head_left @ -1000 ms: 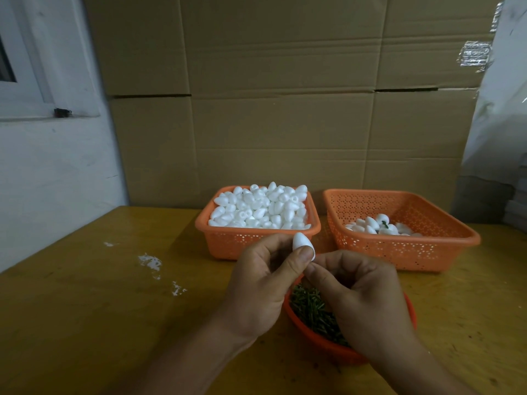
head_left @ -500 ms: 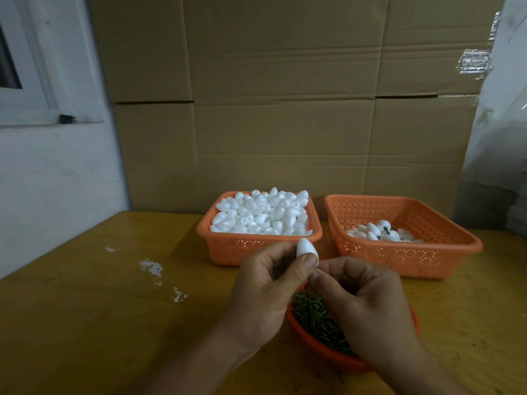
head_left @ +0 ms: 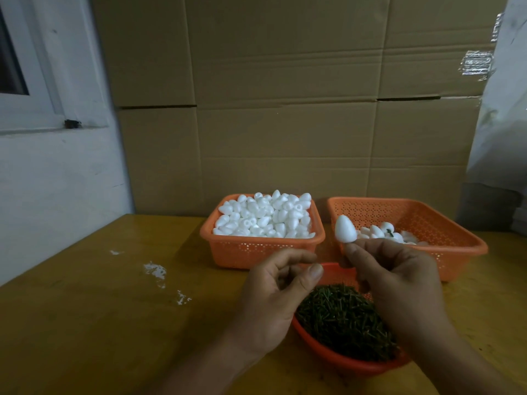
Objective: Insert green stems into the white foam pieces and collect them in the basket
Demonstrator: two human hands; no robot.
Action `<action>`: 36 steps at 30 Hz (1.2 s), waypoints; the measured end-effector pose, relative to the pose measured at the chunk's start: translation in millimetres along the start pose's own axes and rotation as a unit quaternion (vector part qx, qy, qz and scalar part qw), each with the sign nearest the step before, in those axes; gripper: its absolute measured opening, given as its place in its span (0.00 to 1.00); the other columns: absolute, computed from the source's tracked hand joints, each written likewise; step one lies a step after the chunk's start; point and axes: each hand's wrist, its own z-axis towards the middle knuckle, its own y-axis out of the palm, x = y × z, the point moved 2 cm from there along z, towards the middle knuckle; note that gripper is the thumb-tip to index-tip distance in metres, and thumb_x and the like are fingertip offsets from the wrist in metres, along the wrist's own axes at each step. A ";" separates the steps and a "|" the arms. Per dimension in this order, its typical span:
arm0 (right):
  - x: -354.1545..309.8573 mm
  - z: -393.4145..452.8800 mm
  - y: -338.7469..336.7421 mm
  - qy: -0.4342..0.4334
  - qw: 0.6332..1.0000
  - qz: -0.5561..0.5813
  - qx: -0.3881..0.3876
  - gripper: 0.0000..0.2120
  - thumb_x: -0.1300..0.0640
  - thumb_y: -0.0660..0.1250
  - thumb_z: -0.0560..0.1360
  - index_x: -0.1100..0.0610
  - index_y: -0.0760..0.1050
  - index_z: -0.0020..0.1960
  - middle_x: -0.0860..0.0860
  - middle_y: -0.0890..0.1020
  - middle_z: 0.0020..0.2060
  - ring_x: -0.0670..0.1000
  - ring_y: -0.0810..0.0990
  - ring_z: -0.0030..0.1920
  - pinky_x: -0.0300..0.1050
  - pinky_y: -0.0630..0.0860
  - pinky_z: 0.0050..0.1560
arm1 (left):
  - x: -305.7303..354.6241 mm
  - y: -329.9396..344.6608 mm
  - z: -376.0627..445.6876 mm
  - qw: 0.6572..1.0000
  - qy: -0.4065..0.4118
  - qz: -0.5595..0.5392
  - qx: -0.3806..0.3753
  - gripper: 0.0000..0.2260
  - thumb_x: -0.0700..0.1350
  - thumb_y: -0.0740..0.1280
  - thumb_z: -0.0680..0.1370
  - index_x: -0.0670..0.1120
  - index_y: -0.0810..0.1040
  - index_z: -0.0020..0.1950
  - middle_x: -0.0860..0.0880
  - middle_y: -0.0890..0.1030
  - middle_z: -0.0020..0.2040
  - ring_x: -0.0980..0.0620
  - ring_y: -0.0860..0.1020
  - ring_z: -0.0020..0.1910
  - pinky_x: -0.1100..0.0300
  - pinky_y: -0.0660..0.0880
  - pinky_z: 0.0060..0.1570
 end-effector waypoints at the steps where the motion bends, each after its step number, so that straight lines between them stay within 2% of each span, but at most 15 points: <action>1: 0.8 3.5 -3.3 0.000 1.000 -0.009 0.012 0.07 0.61 0.71 0.76 0.58 0.83 0.39 0.48 0.81 0.26 0.40 0.74 0.26 0.33 0.73 0.28 | -0.7 -0.3 0.0 1.000 0.001 0.009 0.000 0.08 0.52 0.71 0.74 0.52 0.83 0.52 0.54 0.79 0.36 0.62 0.77 0.36 0.68 0.73 0.35; 6: 10.4 23.6 -15.5 0.028 0.997 -0.038 0.062 0.07 0.57 0.71 0.76 0.55 0.84 0.40 0.52 0.84 0.32 0.42 0.75 0.27 0.47 0.75 0.33 | -4.3 0.5 -0.9 0.998 0.022 0.052 -0.016 0.10 0.56 0.70 0.74 0.52 0.83 0.48 0.58 0.80 0.37 0.62 0.76 0.36 0.67 0.73 0.37; 9: 18.5 38.0 -20.1 0.037 0.994 -0.065 0.081 0.07 0.57 0.70 0.77 0.53 0.83 0.41 0.48 0.85 0.33 0.40 0.77 0.27 0.45 0.74 0.33 | -7.4 1.0 -1.4 0.996 0.025 0.080 -0.022 0.09 0.57 0.70 0.74 0.54 0.83 0.48 0.54 0.82 0.40 0.59 0.78 0.41 0.66 0.75 0.42; 11: 26.1 49.0 -23.8 0.035 0.990 -0.100 0.091 0.07 0.56 0.70 0.78 0.53 0.83 0.42 0.46 0.85 0.33 0.37 0.78 0.28 0.41 0.71 0.31 | -8.4 0.8 -1.6 0.995 0.022 0.095 -0.025 0.08 0.58 0.70 0.75 0.55 0.83 0.48 0.54 0.82 0.40 0.58 0.79 0.41 0.64 0.75 0.42; 14: 40.0 71.2 -33.0 0.038 0.976 -0.189 0.098 0.06 0.55 0.69 0.79 0.54 0.84 0.47 0.47 0.84 0.34 0.41 0.75 0.22 0.41 0.68 0.26 | -7.8 0.9 -2.5 0.992 0.027 0.124 -0.029 0.08 0.57 0.70 0.75 0.55 0.82 0.48 0.55 0.82 0.39 0.59 0.79 0.41 0.63 0.76 0.42; 17: 49.9 96.1 -47.6 0.050 0.948 -0.296 0.103 0.07 0.53 0.68 0.79 0.52 0.84 0.47 0.50 0.84 0.35 0.53 0.80 0.30 0.52 0.77 0.32 | -6.7 1.4 -5.7 0.981 0.045 0.186 -0.024 0.10 0.60 0.68 0.75 0.57 0.81 0.50 0.58 0.80 0.38 0.59 0.79 0.39 0.60 0.74 0.43; 21: 58.2 119.4 -60.2 0.075 0.893 -0.433 0.101 0.12 0.51 0.66 0.79 0.51 0.82 0.39 0.51 0.81 0.31 0.56 0.79 0.35 0.43 0.72 0.33 | -1.3 3.4 -9.0 0.968 0.089 0.234 -0.027 0.11 0.59 0.68 0.75 0.57 0.79 0.53 0.59 0.76 0.35 0.60 0.75 0.34 0.69 0.68 0.36; 24: 64.8 133.1 -62.5 0.107 0.851 -0.503 0.103 0.15 0.50 0.65 0.78 0.52 0.80 0.34 0.53 0.78 0.34 0.58 0.74 0.48 0.51 0.75 0.46 | 1.2 4.8 -9.7 0.962 0.108 0.248 -0.034 0.10 0.57 0.68 0.76 0.54 0.80 0.53 0.58 0.75 0.35 0.60 0.74 0.33 0.71 0.67 0.34; 27: 69.1 140.7 -63.7 0.158 0.833 -0.517 0.113 0.13 0.48 0.68 0.75 0.56 0.78 0.37 0.56 0.76 0.42 0.61 0.72 0.57 0.56 0.71 0.58 | 1.7 4.3 -10.0 0.960 0.115 0.252 -0.033 0.10 0.56 0.69 0.76 0.54 0.80 0.53 0.57 0.75 0.36 0.60 0.74 0.33 0.71 0.67 0.34; 29: 71.1 141.7 -63.3 0.174 0.828 -0.523 0.109 0.17 0.46 0.69 0.75 0.56 0.71 0.36 0.57 0.76 0.45 0.62 0.72 0.61 0.58 0.69 0.61 | 1.9 4.0 -10.2 0.960 0.117 0.254 -0.031 0.09 0.57 0.68 0.76 0.55 0.80 0.53 0.58 0.75 0.36 0.60 0.74 0.33 0.71 0.67 0.34; 32: 72.1 140.8 -63.4 0.190 0.815 -0.539 0.101 0.24 0.42 0.69 0.75 0.54 0.61 0.34 0.61 0.79 0.56 0.63 0.70 0.66 0.59 0.66 0.65 | 1.9 3.9 -10.2 0.958 0.121 0.259 -0.031 0.09 0.57 0.68 0.76 0.56 0.79 0.53 0.58 0.75 0.35 0.59 0.74 0.33 0.71 0.66 0.34; 36: 70.5 141.6 -64.1 0.224 0.803 -0.548 0.070 0.24 0.43 0.73 0.72 0.54 0.61 0.34 0.61 0.78 0.61 0.63 0.69 0.68 0.60 0.64 0.68 | 1.5 4.0 -9.8 0.956 0.122 0.265 -0.035 0.08 0.55 0.69 0.76 0.56 0.79 0.54 0.56 0.76 0.35 0.59 0.74 0.33 0.70 0.67 0.33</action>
